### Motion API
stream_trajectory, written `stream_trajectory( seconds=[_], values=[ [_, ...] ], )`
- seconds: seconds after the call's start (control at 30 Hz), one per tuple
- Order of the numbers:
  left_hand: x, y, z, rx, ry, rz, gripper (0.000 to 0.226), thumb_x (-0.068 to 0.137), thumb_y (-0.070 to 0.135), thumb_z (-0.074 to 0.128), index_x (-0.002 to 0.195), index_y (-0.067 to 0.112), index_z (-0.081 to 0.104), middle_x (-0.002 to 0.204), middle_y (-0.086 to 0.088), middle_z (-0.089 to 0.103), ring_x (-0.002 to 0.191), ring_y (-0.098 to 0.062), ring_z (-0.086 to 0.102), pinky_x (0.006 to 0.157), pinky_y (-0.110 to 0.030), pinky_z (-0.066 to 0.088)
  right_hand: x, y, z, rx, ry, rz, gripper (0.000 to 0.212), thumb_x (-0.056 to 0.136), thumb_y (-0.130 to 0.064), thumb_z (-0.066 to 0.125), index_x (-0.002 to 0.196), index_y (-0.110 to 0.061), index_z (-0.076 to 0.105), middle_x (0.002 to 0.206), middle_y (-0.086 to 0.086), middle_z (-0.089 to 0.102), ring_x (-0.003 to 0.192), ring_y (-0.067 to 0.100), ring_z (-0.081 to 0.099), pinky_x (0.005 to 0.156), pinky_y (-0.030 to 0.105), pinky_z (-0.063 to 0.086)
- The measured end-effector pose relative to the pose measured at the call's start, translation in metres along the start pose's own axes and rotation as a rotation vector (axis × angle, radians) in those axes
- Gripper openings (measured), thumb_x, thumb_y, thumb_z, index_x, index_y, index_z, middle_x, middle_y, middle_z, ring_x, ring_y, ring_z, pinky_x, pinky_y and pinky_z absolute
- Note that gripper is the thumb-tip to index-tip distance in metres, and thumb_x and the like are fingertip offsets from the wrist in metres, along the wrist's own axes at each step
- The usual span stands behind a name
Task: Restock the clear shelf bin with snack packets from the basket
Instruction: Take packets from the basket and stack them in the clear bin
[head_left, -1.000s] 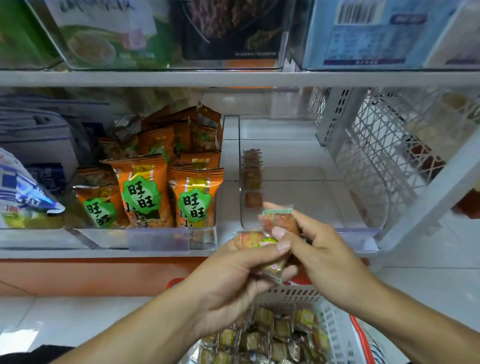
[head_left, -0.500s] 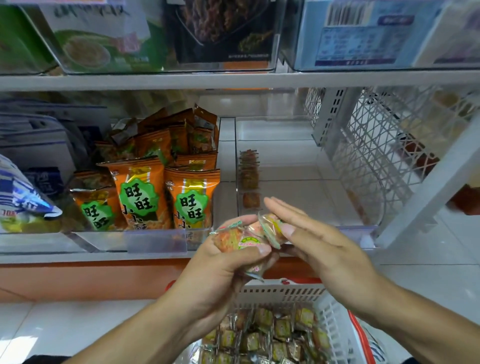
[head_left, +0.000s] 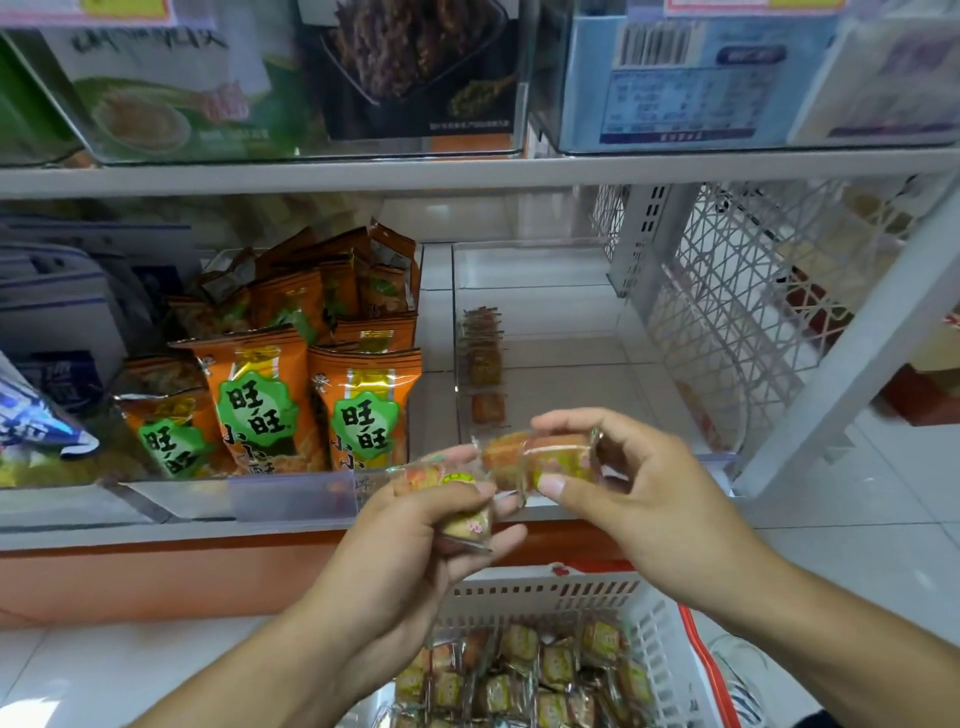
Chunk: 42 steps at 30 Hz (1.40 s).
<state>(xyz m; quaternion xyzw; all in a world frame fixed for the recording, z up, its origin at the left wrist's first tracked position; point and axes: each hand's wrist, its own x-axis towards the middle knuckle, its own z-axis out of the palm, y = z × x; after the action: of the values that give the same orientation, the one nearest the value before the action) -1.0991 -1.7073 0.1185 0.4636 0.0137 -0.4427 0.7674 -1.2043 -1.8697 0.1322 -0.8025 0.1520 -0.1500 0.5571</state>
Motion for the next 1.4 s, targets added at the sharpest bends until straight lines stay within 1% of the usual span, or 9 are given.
stream_trajectory(
  seconds=[0.23, 0.37, 0.47, 0.63, 0.83, 0.93, 1.1, 1.23, 1.4],
  values=[
    [-0.001, 0.013, 0.001, -0.161, 0.043, -0.180, 0.040, 0.080, 0.020, 0.075, 0.112, -0.005, 0.072, 0.096, -0.022, 0.075, 0.065, -0.024, 0.073, 0.047, -0.029, 0.060, -0.003, 0.002, -0.002, -0.435, 0.021, -0.696, 0.034, 0.081, 0.006, 0.074, 0.104, -0.019, 0.074, 0.116, -0.010, 0.068, 0.113, 0.014, 0.062, 0.093, 0.026, 0.049],
    [0.000, 0.025, 0.001, -0.023, -0.038, -0.088, 0.037, 0.061, 0.024, 0.086, 0.093, 0.007, 0.081, 0.091, -0.018, 0.076, 0.065, -0.021, 0.073, 0.045, -0.024, 0.057, 0.000, 0.005, -0.001, -0.445, -0.060, -0.688, 0.051, 0.068, 0.021, 0.075, 0.103, -0.016, 0.078, 0.123, -0.005, 0.070, 0.122, 0.017, 0.062, 0.098, 0.032, 0.051],
    [0.002, 0.027, -0.002, 0.023, 0.030, 0.009, 0.057, 0.051, 0.015, 0.086, 0.106, 0.006, 0.072, 0.095, -0.019, 0.078, 0.072, -0.024, 0.077, 0.045, -0.026, 0.058, 0.000, 0.003, -0.001, -0.334, -0.090, -0.556, 0.048, 0.072, 0.016, 0.077, 0.103, -0.022, 0.079, 0.125, -0.012, 0.070, 0.125, 0.012, 0.060, 0.100, 0.030, 0.049],
    [0.000, 0.025, -0.005, 0.035, 0.057, 0.131, 0.053, 0.054, 0.015, 0.087, 0.104, 0.010, 0.071, 0.097, -0.019, 0.077, 0.078, -0.025, 0.077, 0.051, -0.030, 0.060, -0.004, -0.012, 0.002, 0.122, -0.115, -0.080, 0.027, 0.073, -0.045, 0.082, 0.097, -0.034, 0.078, 0.127, -0.017, 0.065, 0.119, 0.006, 0.063, 0.092, 0.023, 0.051],
    [-0.004, 0.017, 0.000, 0.172, -0.048, 0.142, 0.031, 0.062, 0.014, 0.091, 0.084, 0.031, 0.077, 0.096, -0.015, 0.075, 0.080, -0.026, 0.072, 0.074, -0.041, 0.060, -0.003, -0.006, 0.013, 0.707, -0.234, 0.491, 0.057, 0.074, -0.016, 0.084, 0.124, -0.003, 0.060, 0.120, 0.019, 0.071, 0.114, 0.037, 0.068, 0.088, 0.041, 0.058],
    [-0.004, 0.014, 0.002, 0.193, -0.032, 0.127, 0.029, 0.060, 0.022, 0.090, 0.084, 0.031, 0.077, 0.095, -0.015, 0.076, 0.080, -0.026, 0.071, 0.083, -0.044, 0.057, -0.001, -0.006, 0.012, 0.746, -0.234, 0.518, 0.061, 0.068, -0.010, 0.083, 0.126, -0.010, 0.063, 0.120, 0.015, 0.072, 0.103, 0.027, 0.073, 0.069, 0.032, 0.062],
    [-0.004, 0.015, 0.002, 0.246, -0.003, 0.088, 0.043, 0.064, 0.033, 0.085, 0.101, 0.016, 0.070, 0.084, -0.010, 0.072, 0.063, -0.017, 0.068, 0.052, -0.027, 0.057, 0.001, -0.003, 0.008, 0.534, -0.212, 0.432, 0.050, 0.064, -0.011, 0.086, 0.112, -0.019, 0.076, 0.113, 0.009, 0.075, 0.097, 0.025, 0.075, 0.068, 0.025, 0.058],
    [-0.004, 0.016, 0.002, 0.146, -0.029, 0.060, 0.035, 0.064, 0.036, 0.083, 0.091, 0.015, 0.077, 0.096, -0.012, 0.076, 0.080, -0.022, 0.073, 0.067, -0.032, 0.062, 0.002, -0.005, 0.005, 0.620, -0.295, 0.486, 0.045, 0.071, -0.007, 0.079, 0.116, -0.008, 0.073, 0.113, 0.015, 0.075, 0.098, 0.021, 0.074, 0.067, 0.021, 0.059],
    [-0.002, 0.021, -0.005, -0.113, -0.102, 0.057, 0.049, 0.077, 0.006, 0.062, 0.126, -0.001, 0.064, 0.113, -0.022, 0.074, 0.094, -0.024, 0.074, 0.077, -0.033, 0.063, 0.001, -0.004, 0.003, 0.792, -0.223, 0.634, 0.050, 0.067, -0.010, 0.078, 0.115, 0.001, 0.070, 0.113, 0.019, 0.073, 0.094, 0.027, 0.075, 0.068, 0.028, 0.062]
  ],
)
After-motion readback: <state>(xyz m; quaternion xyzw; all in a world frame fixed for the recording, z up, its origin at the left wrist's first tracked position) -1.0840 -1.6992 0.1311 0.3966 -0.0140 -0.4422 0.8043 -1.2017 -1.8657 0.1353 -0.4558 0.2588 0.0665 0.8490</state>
